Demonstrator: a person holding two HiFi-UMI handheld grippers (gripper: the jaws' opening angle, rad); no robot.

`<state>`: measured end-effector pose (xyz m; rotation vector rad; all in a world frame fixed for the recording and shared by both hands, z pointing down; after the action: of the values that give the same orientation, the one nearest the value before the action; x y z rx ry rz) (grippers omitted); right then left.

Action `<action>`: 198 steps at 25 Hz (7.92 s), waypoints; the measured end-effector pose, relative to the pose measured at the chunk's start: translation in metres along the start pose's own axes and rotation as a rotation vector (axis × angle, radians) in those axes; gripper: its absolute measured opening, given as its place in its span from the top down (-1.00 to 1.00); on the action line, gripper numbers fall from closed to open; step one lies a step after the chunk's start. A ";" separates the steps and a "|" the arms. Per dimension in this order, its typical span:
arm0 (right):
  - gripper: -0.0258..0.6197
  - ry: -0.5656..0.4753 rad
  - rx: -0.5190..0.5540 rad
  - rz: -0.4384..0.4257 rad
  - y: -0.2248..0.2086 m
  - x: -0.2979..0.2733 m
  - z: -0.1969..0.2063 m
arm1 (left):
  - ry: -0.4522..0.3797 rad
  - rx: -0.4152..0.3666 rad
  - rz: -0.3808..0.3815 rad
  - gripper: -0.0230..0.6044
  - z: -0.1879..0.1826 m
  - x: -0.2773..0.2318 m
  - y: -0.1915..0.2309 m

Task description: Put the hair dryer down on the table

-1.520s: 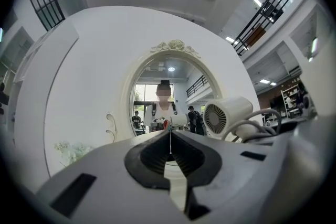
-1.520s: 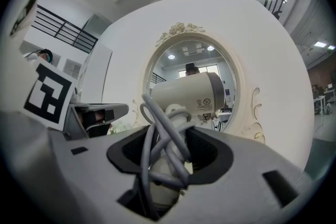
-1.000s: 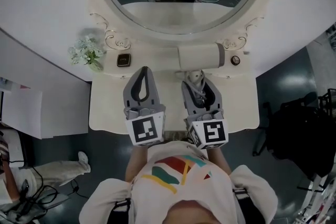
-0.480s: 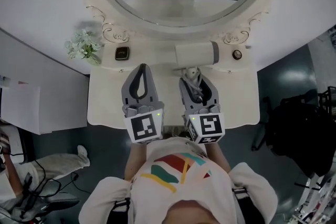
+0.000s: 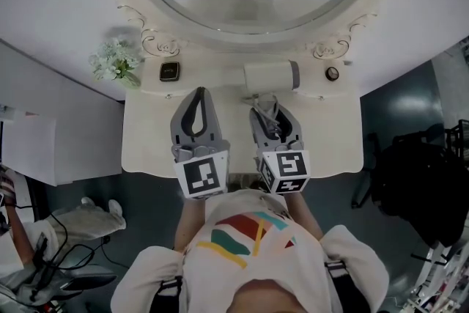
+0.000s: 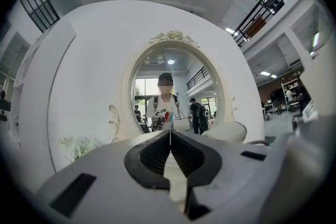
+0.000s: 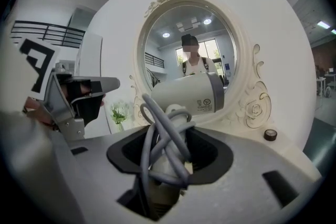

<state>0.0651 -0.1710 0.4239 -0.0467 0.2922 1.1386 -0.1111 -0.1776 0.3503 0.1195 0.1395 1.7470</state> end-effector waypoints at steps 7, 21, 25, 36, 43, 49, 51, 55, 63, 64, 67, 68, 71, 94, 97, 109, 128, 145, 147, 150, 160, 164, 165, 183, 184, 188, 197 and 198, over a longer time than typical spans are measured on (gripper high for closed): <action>0.34 0.061 -0.015 -0.019 0.000 -0.005 0.012 | 0.007 -0.003 -0.002 0.90 0.002 -0.002 -0.002; 0.34 0.172 -0.031 -0.054 0.005 -0.013 0.044 | 0.008 -0.003 -0.040 0.90 0.003 0.005 0.005; 0.34 0.196 -0.046 -0.063 0.007 -0.014 0.051 | 0.010 -0.007 -0.048 0.90 0.004 0.007 0.006; 0.34 0.271 -0.057 -0.075 0.008 -0.020 0.071 | 0.015 -0.018 -0.050 0.90 0.006 0.009 0.005; 0.34 0.332 -0.061 -0.073 0.009 -0.025 0.088 | 0.022 -0.032 -0.056 0.90 0.006 0.008 0.005; 0.34 0.387 -0.060 -0.072 0.011 -0.031 0.102 | 0.020 -0.041 -0.058 0.90 0.005 0.009 0.006; 0.34 0.409 -0.059 -0.070 0.011 -0.032 0.107 | 0.020 -0.045 -0.058 0.90 0.004 0.009 0.007; 0.34 0.440 -0.062 -0.068 0.011 -0.036 0.116 | 0.017 -0.050 -0.063 0.90 0.002 0.010 0.008; 0.34 0.495 -0.094 -0.066 0.011 -0.046 0.132 | -0.006 -0.088 -0.070 0.90 0.000 0.012 0.014; 0.34 0.503 -0.099 -0.067 0.011 -0.046 0.134 | 0.000 -0.087 -0.072 0.90 -0.001 0.012 0.014; 0.34 0.525 -0.103 -0.073 0.013 -0.048 0.139 | 0.016 -0.082 -0.078 0.90 -0.002 0.013 0.014; 0.34 0.532 -0.103 -0.074 0.012 -0.048 0.141 | 0.009 -0.084 -0.078 0.90 -0.002 0.013 0.014; 0.34 0.548 -0.103 -0.071 0.013 -0.049 0.146 | -0.016 -0.096 -0.078 0.90 0.000 0.013 0.016; 0.33 0.605 -0.074 -0.053 0.009 -0.053 0.174 | 0.030 -0.093 -0.112 0.90 0.001 0.022 0.019; 0.32 0.604 -0.059 -0.054 0.010 -0.053 0.176 | 0.024 -0.097 -0.111 0.90 0.004 0.021 0.019; 0.24 0.640 -0.082 -0.095 0.009 -0.057 0.183 | 0.024 -0.094 -0.095 0.90 0.009 0.017 0.013; 0.06 0.644 -0.109 -0.135 0.010 -0.056 0.177 | 0.037 -0.096 -0.082 0.90 0.008 0.018 0.012; 0.06 0.355 -0.007 -0.043 -0.003 -0.043 0.078 | 0.005 -0.097 -0.080 0.90 0.008 0.020 0.007; 0.08 0.304 0.003 -0.032 -0.005 -0.040 0.062 | 0.003 -0.099 -0.080 0.90 0.007 0.020 0.006; 0.20 0.241 -0.014 -0.020 -0.007 -0.033 0.042 | -0.020 -0.100 -0.078 0.90 0.008 0.021 0.007; 0.32 0.114 0.001 -0.003 -0.011 -0.015 -0.001 | -0.025 -0.095 -0.068 0.90 0.002 0.022 0.002; 0.38 0.061 0.009 0.009 -0.012 -0.007 -0.017 | -0.019 -0.090 -0.063 0.90 0.000 0.024 0.000; 0.41 0.048 0.012 0.013 -0.012 -0.005 -0.020 | -0.022 -0.090 -0.063 0.90 0.000 0.024 0.000; 0.92 -0.200 0.049 0.161 -0.013 0.026 -0.062 | -0.058 -0.076 -0.057 0.90 -0.016 0.028 0.003; 0.92 -0.217 0.048 0.161 -0.013 0.028 -0.063 | -0.078 -0.073 -0.058 0.90 -0.015 0.028 0.004; 0.92 -0.269 0.087 0.181 -0.011 0.032 -0.064 | -0.085 -0.061 -0.060 0.90 -0.014 0.027 0.005; 0.92 -0.287 0.142 0.181 -0.008 0.033 -0.062 | -0.058 -0.063 -0.051 0.90 -0.013 0.027 0.002; 0.92 -0.284 0.143 0.177 -0.008 0.033 -0.063 | -0.057 -0.058 -0.052 0.90 -0.013 0.027 0.003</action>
<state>0.0717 -0.1565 0.3546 0.2696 0.1254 1.2794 -0.1208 -0.1520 0.3380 0.1220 0.0500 1.6926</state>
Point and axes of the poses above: the fingertips, and each gripper's own axes: x backward along the fingers, y to its left, z out of its underside, the point moved 9 cm from there along x, backward along the fingers, and after that the axes turned 14 degrees about x, right-handed, at the moved point
